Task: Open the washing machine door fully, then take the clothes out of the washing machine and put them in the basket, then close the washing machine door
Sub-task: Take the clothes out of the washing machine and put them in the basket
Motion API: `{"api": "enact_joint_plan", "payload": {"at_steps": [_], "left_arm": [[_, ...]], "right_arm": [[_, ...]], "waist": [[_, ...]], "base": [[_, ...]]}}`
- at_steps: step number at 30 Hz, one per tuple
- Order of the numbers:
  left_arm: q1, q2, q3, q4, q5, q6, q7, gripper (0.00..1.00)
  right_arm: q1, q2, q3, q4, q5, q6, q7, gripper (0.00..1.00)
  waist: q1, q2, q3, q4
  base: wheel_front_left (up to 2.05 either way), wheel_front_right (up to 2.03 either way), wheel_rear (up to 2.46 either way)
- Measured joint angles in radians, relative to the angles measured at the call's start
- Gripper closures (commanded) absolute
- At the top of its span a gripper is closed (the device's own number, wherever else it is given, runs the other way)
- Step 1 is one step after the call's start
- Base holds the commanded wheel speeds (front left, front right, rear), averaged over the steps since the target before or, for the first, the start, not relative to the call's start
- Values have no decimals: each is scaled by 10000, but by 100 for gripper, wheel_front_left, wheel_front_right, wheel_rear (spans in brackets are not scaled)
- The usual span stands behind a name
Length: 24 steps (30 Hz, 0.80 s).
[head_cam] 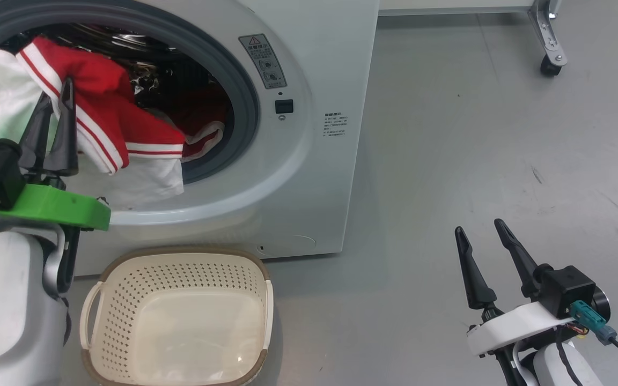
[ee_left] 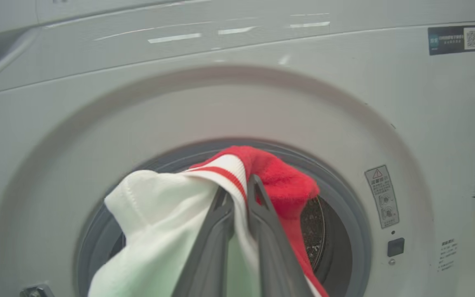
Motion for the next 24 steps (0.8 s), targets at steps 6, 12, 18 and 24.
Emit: {"api": "enact_joint_plan", "payload": {"at_steps": [6, 12, 18, 24], "left_arm": [[182, -31, 171, -1187, 113, -15, -2, 100], [892, -138, 174, -1363, 186, -19, -2, 100], [1637, -265, -6, -1304, 186, -50, -2, 100], [2370, -286, -466, -575, 167, -125, 81, 100]], "right_arm": [[0, 2, -2, -54, 2, 31, 0, 0], [1, 4, -2, -86, 2, 40, 0, 0], [6, 10, 13, -102, 2, 42, 0, 0], [12, 12, 21, -102, 2, 46, 0, 0]], "waist": [[0, 0, 5, 46], [0, 0, 2, 65], [0, 0, 40, 56], [0, 0, 109, 36]], "base": [[0, 0, 0], [0, 0, 0], [0, 0, 0], [0, 0, 0]]}}
